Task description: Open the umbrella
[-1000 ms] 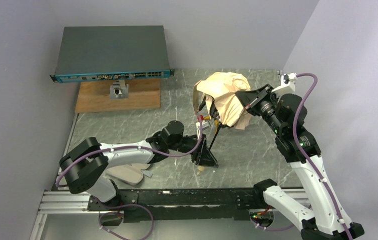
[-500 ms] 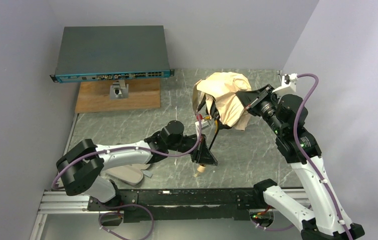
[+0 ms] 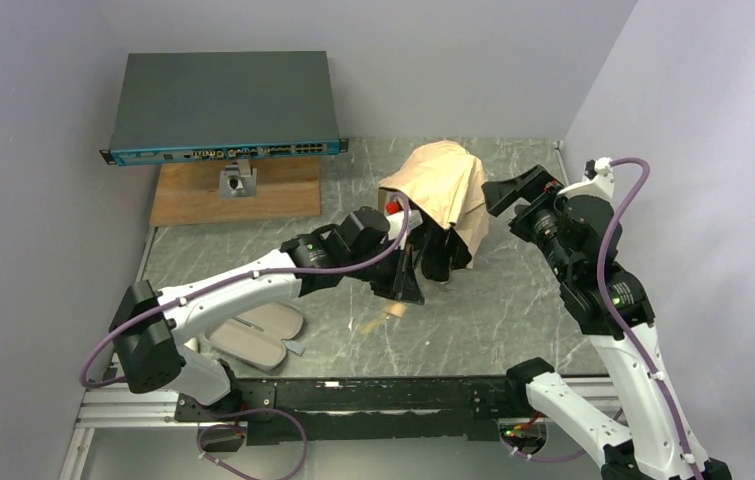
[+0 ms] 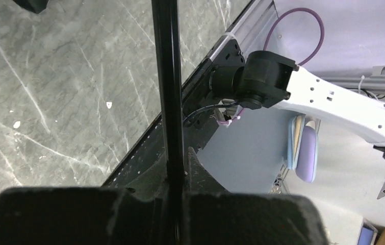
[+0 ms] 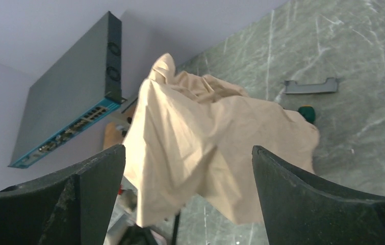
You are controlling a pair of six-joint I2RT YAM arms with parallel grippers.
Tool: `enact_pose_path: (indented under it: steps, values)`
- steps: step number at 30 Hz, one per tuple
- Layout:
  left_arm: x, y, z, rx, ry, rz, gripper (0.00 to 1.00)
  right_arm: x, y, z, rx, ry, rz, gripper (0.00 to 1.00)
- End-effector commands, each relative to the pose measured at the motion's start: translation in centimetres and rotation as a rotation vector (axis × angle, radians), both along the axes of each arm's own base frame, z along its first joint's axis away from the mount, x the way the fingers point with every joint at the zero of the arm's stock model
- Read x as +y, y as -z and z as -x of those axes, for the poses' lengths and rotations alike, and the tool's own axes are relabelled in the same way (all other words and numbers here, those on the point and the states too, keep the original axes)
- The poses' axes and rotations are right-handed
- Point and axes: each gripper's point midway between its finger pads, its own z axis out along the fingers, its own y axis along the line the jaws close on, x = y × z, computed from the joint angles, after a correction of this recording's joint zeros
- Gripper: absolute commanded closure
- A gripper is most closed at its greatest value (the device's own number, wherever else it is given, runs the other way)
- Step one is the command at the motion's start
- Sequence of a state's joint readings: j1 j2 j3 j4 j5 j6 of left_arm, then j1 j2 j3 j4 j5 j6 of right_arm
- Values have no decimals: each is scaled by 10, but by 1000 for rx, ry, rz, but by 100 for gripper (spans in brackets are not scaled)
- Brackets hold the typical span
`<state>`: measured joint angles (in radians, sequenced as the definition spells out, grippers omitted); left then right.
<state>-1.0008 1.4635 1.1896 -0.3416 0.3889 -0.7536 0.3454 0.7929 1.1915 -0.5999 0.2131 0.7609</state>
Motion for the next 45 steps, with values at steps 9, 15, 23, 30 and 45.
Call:
enact_pose_path:
  steps: [9, 15, 23, 30, 45]
  values:
    - [-6, -122, -39, -57, -148, 323, 100, 45, -41, 53, -248, -324, -207, 20]
    - [-12, -156, -45, -53, -118, 418, 100, 49, -25, 61, -312, -346, -379, 38]
    - [-16, -175, -34, -52, -52, 503, 100, 69, -23, 52, -365, -444, -495, 43]
    - [-18, -196, -13, -87, 74, 592, 100, 73, -38, 36, -415, -444, -452, 45]
    - [-9, -239, 27, -107, 290, 844, 100, 71, -69, 43, -635, -490, -533, 45]
